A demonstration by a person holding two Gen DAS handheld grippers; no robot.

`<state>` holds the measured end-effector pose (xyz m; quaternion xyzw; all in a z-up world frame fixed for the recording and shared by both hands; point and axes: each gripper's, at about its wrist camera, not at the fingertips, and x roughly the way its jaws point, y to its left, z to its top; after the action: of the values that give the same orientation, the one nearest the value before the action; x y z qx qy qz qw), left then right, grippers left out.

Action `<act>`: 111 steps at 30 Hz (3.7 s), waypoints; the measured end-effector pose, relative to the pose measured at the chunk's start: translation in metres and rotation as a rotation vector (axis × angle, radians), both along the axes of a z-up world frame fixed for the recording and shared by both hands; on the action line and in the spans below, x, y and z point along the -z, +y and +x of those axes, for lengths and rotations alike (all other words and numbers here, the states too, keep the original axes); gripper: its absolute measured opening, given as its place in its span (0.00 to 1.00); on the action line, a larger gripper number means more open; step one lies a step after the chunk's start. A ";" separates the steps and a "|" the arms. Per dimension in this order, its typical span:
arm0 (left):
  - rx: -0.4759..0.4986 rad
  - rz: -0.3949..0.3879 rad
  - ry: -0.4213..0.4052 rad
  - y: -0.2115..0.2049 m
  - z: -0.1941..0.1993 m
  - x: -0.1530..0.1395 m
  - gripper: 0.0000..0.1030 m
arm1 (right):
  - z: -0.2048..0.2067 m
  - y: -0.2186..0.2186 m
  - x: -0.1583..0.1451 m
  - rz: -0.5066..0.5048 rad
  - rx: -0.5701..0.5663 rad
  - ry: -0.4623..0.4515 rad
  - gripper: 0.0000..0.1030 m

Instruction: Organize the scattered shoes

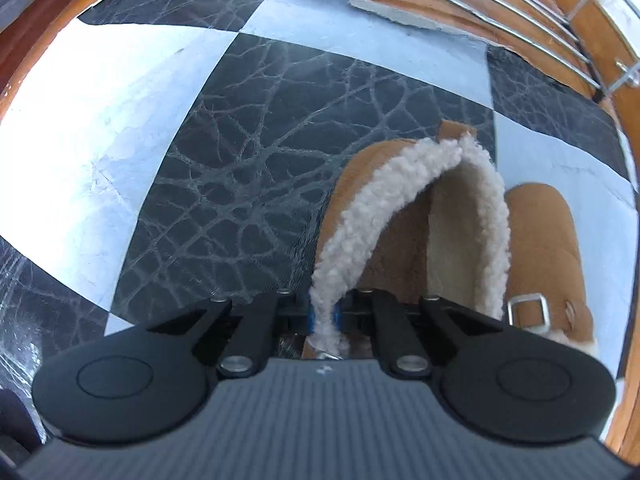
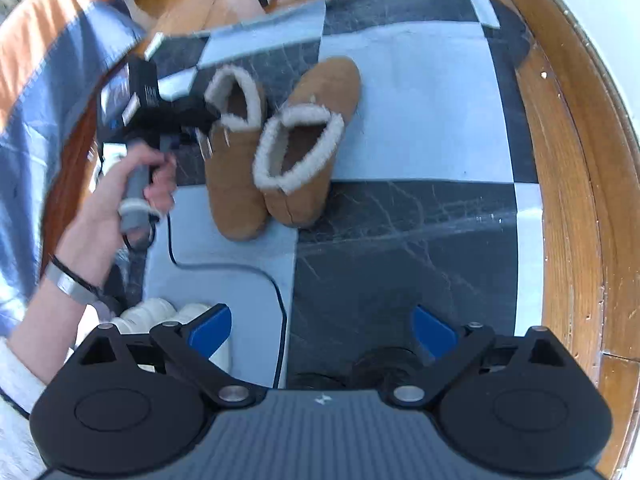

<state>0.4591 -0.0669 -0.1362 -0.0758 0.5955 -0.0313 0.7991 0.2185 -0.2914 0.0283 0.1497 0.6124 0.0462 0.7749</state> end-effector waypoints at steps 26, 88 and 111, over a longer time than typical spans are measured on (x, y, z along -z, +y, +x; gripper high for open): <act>-0.172 -0.251 0.075 0.212 -0.058 -0.054 0.44 | 0.008 0.103 0.015 0.109 -0.188 0.065 0.95; 0.143 -0.357 0.034 0.021 -0.091 -0.086 0.64 | 0.078 -0.007 0.022 0.355 0.312 -0.024 0.86; -0.168 -0.057 -0.028 -0.009 -0.087 -0.022 0.08 | 0.103 -0.040 0.079 0.141 0.271 -0.036 0.85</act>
<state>0.3724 -0.0760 -0.1143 -0.1479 0.5747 0.0178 0.8047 0.3220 -0.3317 -0.0510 0.2842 0.5677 -0.0129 0.7725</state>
